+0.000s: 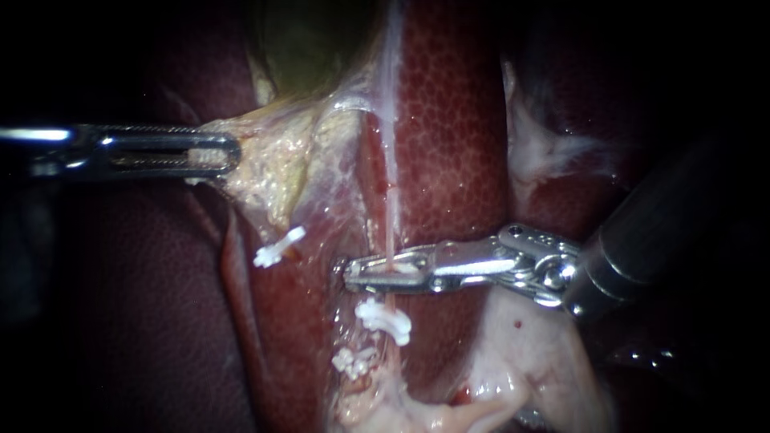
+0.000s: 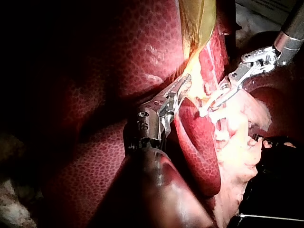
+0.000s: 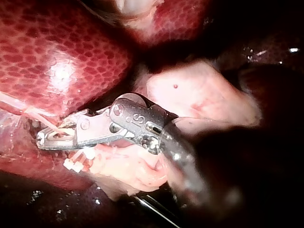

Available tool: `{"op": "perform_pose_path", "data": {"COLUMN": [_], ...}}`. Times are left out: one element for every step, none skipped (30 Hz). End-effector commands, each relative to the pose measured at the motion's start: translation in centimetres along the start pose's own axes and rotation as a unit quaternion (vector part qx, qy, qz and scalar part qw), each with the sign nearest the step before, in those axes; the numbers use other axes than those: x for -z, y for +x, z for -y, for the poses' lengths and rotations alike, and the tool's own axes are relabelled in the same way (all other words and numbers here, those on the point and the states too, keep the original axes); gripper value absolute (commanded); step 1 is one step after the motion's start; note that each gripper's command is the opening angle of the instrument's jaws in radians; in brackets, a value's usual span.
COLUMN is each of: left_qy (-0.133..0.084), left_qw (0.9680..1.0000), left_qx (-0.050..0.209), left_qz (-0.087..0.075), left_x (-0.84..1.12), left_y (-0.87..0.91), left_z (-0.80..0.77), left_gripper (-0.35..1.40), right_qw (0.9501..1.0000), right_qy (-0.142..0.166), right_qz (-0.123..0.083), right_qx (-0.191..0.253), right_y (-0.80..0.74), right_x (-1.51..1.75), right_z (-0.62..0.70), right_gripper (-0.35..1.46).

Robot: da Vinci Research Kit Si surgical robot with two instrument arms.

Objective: Clipping third clip right tube

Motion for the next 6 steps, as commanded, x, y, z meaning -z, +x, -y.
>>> {"op": "perform_pose_path", "data": {"left_qy": [0.000, 0.000, 0.000, 0.000, 0.000, 0.000], "left_qw": [1.0000, 1.0000, 1.0000, 1.0000, 1.0000, 1.0000], "left_qx": [0.000, 0.000, 0.000, 0.000, 0.000, 0.000], "left_qz": [0.000, 0.000, 0.000, 0.000, 0.000, 0.000], "left_x": [0.00, 0.00, 0.00, 0.00, 0.00, 0.00], "left_y": [0.00, 0.00, 0.00, 0.00, 0.00, 0.00], "left_z": [0.00, 0.00, 0.00, 0.00, 0.00, 0.00], "left_gripper": [-0.06, -0.06, -0.06, -0.06, -0.06, -0.06], "right_qw": [1.0000, 1.0000, 1.0000, 1.0000, 1.0000, 1.0000], "right_qy": [0.000, 0.000, 0.000, 0.000, 0.000, -0.001], "right_qz": [0.000, 0.000, 0.000, 0.000, 0.000, -0.001], "right_qx": [-0.003, -0.003, -0.003, -0.003, -0.003, -0.003], "right_y": [-0.01, -0.01, -0.01, -0.01, -0.01, -0.01], "right_x": [0.00, 0.00, 0.00, 0.00, 0.00, 0.00], "right_z": [0.00, 0.00, 0.00, 0.00, 0.00, 0.00], "right_gripper": [-0.35, -0.35, -0.35, -0.35, -0.35, -0.35]}}
